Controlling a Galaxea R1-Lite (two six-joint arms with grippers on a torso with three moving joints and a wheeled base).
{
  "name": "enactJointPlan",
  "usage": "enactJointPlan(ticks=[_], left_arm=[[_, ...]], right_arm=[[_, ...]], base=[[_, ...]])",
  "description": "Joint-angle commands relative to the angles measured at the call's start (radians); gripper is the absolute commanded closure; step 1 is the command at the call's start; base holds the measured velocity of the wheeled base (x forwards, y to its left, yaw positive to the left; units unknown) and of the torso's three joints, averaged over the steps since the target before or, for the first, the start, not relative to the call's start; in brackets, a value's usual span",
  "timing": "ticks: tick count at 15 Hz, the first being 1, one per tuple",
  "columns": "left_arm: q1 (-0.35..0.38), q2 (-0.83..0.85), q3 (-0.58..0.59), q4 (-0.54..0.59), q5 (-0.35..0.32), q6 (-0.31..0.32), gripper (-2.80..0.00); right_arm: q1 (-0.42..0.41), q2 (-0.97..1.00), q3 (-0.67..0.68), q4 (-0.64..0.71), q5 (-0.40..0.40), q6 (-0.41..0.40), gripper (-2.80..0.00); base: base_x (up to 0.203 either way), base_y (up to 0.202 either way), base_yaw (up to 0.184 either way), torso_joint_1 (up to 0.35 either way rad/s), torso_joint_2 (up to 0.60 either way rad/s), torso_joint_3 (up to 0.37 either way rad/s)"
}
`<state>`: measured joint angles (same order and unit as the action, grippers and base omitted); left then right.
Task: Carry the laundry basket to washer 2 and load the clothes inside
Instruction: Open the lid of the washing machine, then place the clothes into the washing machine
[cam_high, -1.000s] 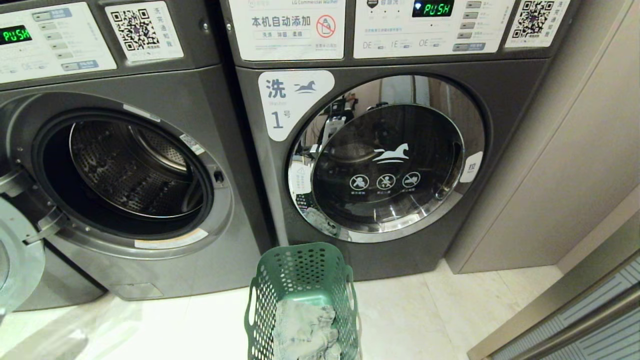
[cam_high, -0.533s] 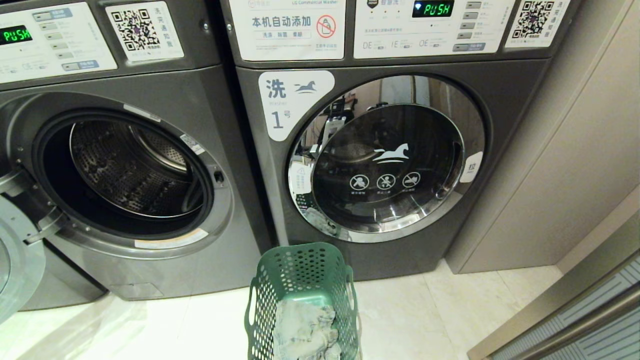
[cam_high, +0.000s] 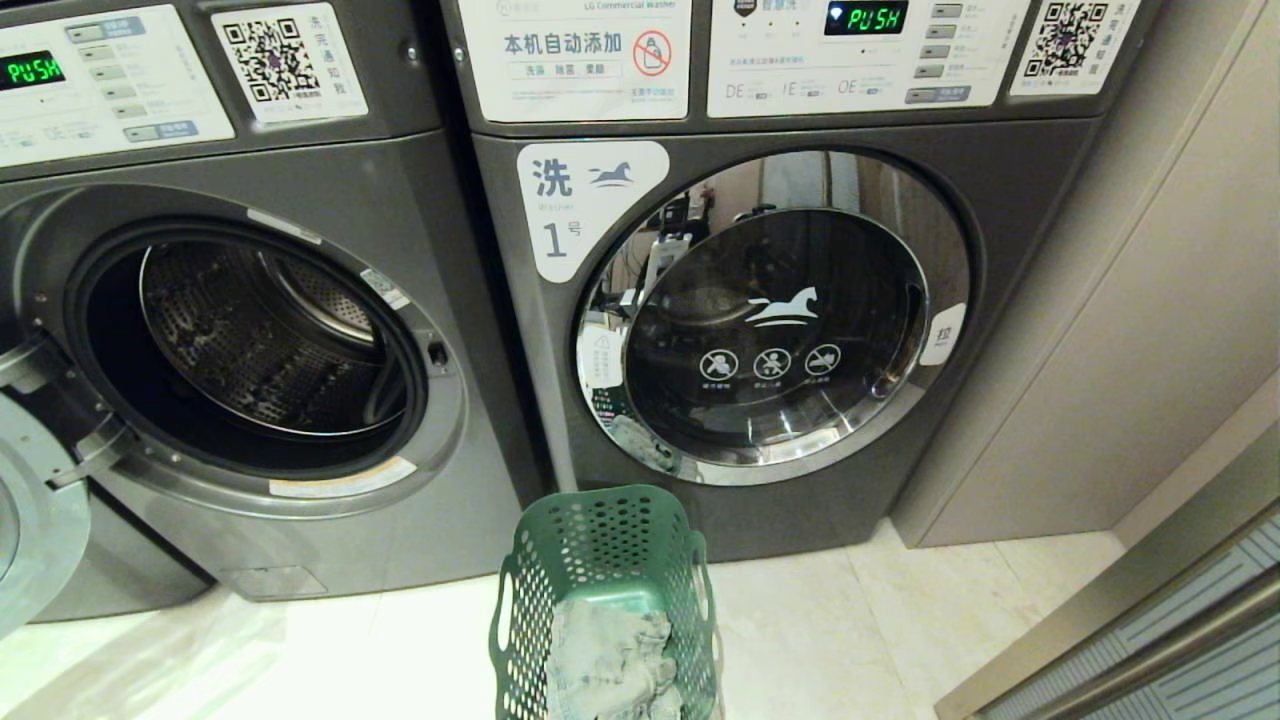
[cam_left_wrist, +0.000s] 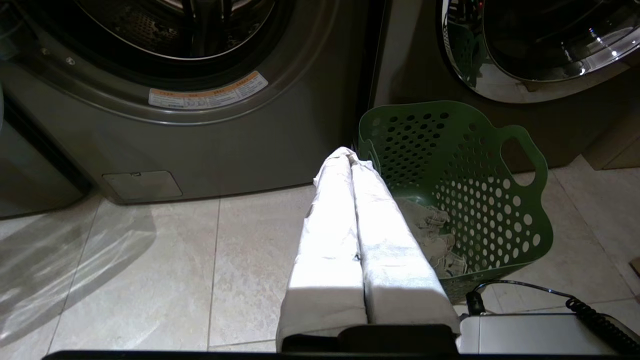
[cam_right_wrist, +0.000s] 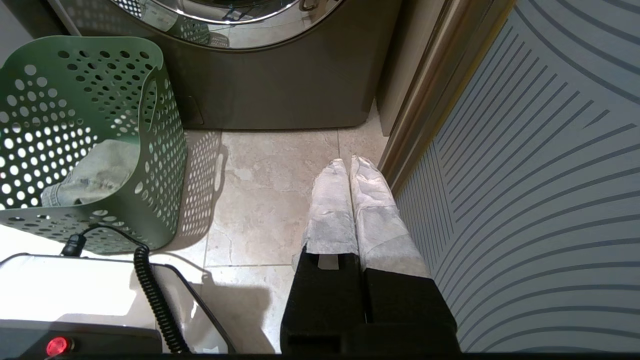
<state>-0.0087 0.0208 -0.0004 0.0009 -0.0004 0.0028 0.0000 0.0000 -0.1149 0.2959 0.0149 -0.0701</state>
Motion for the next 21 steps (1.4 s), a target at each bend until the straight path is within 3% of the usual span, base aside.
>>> enactJointPlan(ticks=[1,13,21], left_arm=[[0.001,-0.019,0.000,-0.001,0.001,-0.001,0.00],[0.001,-0.019,0.000,0.002,0.002,0.003,0.00],[0.001,-0.019,0.000,0.002,0.002,0.002,0.00]], right_arm=[[0.000,0.002,-0.001,0.002,0.000,0.000,0.00],[0.000,0.002,0.000,0.002,0.002,-0.002,0.00],[0.000,0.002,0.000,0.002,0.001,-0.002,0.00]], base=[[0.000,0.000,0.000,0.000,0.00,0.000],[0.000,0.005,0.000,0.000,0.00,0.001],[0.000,0.183,-0.001,0.000,0.00,0.001]])
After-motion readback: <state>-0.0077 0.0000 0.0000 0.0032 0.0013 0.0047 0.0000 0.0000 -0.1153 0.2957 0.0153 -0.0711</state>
